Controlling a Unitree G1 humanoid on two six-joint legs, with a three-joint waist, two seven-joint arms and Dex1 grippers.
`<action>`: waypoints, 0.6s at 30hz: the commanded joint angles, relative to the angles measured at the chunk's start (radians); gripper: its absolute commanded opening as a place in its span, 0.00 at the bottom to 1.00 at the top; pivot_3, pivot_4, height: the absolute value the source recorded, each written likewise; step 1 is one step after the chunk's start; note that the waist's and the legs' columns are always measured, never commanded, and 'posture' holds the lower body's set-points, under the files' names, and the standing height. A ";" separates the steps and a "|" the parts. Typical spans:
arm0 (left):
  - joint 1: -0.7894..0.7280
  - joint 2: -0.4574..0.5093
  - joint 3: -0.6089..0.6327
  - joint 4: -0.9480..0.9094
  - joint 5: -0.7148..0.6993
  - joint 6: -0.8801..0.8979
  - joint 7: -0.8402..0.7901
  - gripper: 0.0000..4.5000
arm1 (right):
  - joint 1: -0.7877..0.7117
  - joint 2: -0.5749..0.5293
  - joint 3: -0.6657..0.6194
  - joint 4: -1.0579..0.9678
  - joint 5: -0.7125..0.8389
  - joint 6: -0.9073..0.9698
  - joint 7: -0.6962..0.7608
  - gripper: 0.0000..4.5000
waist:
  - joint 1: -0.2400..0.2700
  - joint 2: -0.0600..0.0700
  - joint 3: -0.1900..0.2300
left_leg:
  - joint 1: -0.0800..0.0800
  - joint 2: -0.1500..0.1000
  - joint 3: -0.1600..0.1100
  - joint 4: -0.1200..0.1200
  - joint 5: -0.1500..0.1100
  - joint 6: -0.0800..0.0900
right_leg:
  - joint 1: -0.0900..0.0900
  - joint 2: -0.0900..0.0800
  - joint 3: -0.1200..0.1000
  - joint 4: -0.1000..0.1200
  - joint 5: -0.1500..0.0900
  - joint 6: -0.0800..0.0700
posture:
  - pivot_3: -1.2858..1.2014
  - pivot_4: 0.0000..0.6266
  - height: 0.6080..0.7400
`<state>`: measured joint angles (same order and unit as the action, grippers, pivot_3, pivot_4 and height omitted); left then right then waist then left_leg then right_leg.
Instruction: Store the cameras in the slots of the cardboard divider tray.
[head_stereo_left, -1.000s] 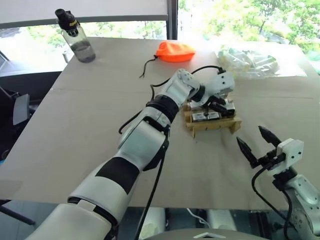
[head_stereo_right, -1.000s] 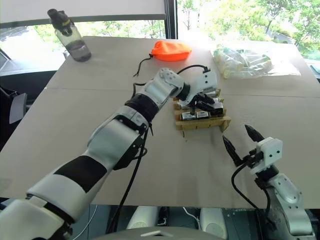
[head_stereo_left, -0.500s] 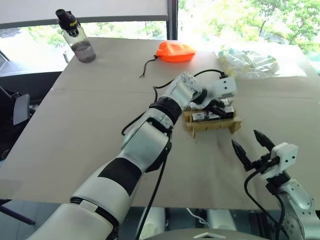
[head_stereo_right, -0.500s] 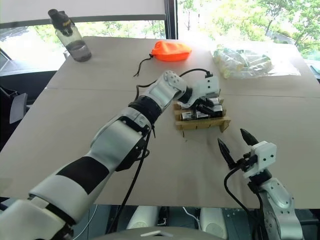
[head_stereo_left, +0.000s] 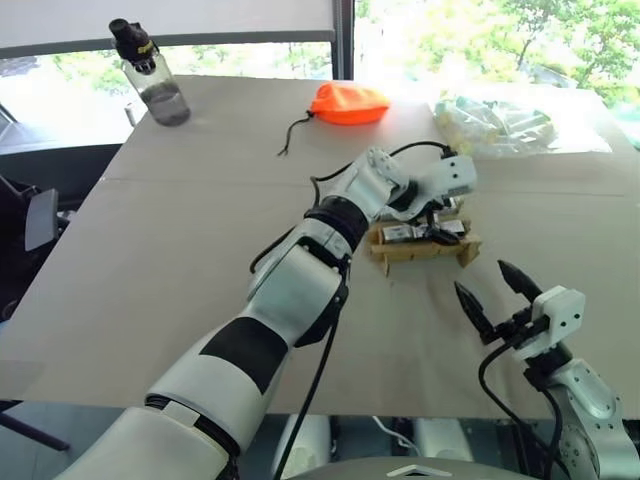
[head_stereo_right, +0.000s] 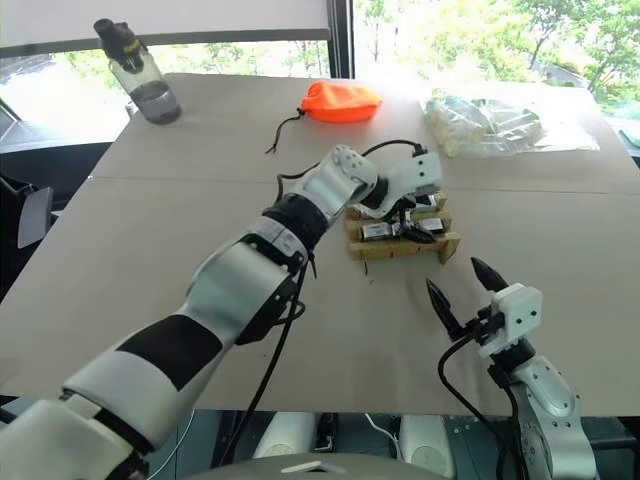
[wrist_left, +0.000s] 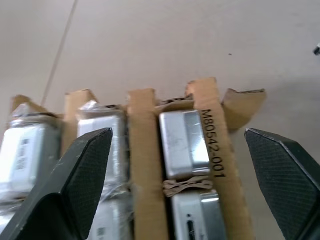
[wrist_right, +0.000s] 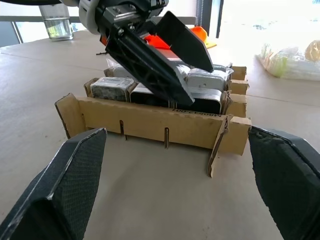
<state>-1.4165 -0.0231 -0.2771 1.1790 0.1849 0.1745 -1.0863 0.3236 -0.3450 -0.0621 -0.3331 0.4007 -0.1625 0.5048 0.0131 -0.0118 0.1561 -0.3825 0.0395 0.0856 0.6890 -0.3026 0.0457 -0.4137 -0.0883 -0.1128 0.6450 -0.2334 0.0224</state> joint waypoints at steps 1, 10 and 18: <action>-0.015 0.047 0.061 -0.143 -0.060 -0.036 0.001 0.99 | 0.009 -0.006 -0.033 -0.039 0.008 -0.012 0.013 1.00 | 0.000 0.000 0.000 | 0.000 0.000 0.000 0.000 0.000 0.000 | 0.000 0.000 0.000 0.000 0.000 0.000 | 0.52 0.24 0.89; 0.529 0.329 0.219 -0.985 -0.263 0.147 -0.027 0.99 | 0.008 -0.093 -0.096 0.028 0.050 -0.021 0.155 1.00 | -0.025 0.005 -0.003 | 0.003 0.003 0.003 -0.001 0.000 0.000 | 0.000 0.000 0.005 0.002 0.000 0.000 | 0.52 0.24 0.89; 1.136 0.520 0.375 -1.534 -0.418 0.381 0.055 0.99 | -0.022 -0.259 -0.206 0.226 0.186 -0.020 0.470 1.00 | -0.004 0.004 -0.003 | 0.004 0.006 -0.001 0.002 0.000 0.000 | 0.004 -0.001 0.005 0.002 0.000 0.000 | 0.52 0.24 0.89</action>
<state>-0.3387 0.4811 0.0730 -0.2454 -0.1752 0.5218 -1.0356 0.3190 -0.5864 -0.2182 -0.1510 0.5497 -0.1652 0.9186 0.0087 -0.0082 0.1530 -0.3786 0.0449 0.0852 0.6913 -0.3027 0.0453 -0.4095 -0.0896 -0.1077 0.6464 -0.2331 0.0219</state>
